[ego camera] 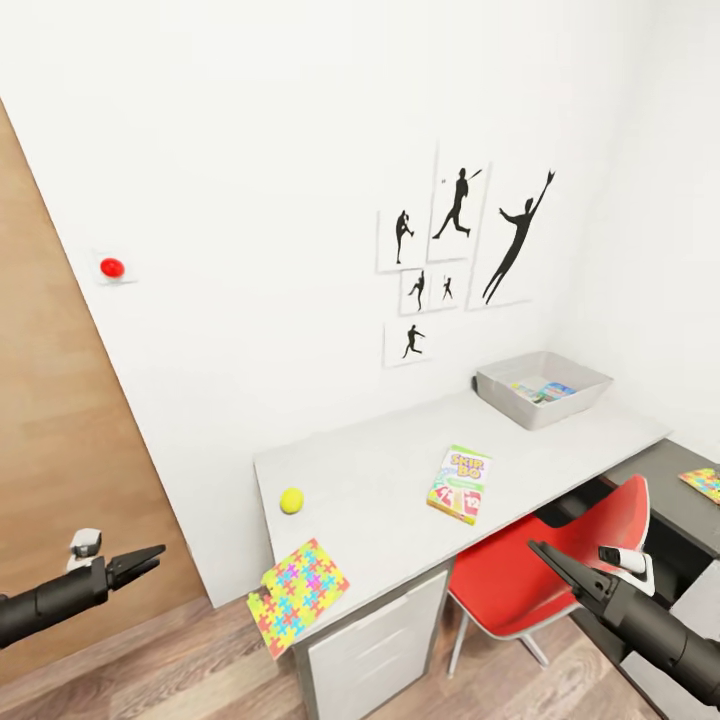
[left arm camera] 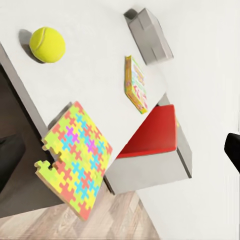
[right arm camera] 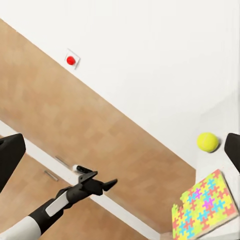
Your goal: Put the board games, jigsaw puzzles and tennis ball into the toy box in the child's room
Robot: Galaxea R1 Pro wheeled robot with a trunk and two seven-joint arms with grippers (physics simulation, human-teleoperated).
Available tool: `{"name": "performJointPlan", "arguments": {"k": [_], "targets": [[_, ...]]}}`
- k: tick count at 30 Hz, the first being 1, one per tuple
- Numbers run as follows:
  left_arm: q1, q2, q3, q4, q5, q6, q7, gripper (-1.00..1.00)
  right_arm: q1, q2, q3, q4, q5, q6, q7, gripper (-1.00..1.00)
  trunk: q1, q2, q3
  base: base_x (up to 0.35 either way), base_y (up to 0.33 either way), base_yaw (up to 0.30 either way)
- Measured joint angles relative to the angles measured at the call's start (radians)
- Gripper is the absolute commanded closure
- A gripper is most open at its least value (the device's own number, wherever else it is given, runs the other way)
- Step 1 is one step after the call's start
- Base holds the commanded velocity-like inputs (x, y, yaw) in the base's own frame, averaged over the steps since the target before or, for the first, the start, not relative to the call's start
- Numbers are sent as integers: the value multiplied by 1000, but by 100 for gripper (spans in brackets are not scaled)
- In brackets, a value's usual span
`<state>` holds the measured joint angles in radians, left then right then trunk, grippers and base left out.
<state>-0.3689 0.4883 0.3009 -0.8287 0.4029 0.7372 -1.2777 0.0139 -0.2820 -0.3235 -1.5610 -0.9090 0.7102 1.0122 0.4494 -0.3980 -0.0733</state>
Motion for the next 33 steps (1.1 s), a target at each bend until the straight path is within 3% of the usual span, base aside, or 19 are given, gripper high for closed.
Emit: {"name": "performJointPlan", "arguments": {"k": [4, 11, 17, 26, 33], "targets": [[0, 0, 1, 0, -15, 69, 13, -100, 0, 0, 0, 0, 0, 0, 0, -100, 0, 0, 1, 0, -6, -34], [-1, 0, 3, 1, -28, 154, 122, -100, 0, 0, 0, 0, 0, 0, 0, -100, 0, 0, 1, 0, -2, -9], [-1, 1, 5, 6, -24, 172, 167, -100, 0, 1, 1, 0, 1, 0, 0, -100, 0, 0, 1, 0, 0, -1], [-1, -1, 7, 8, -24, 176, 180, -100, 0, 0, 1, 0, 0, 0, 0, -100, 0, 0, 1, 0, 0, 0], [-1, -20, 4, 8, -26, 175, 187, -100, 0, -1, -1, -1, -2, 2, 2, -100, 0, 0, 1, 0, 0, 0]]}}
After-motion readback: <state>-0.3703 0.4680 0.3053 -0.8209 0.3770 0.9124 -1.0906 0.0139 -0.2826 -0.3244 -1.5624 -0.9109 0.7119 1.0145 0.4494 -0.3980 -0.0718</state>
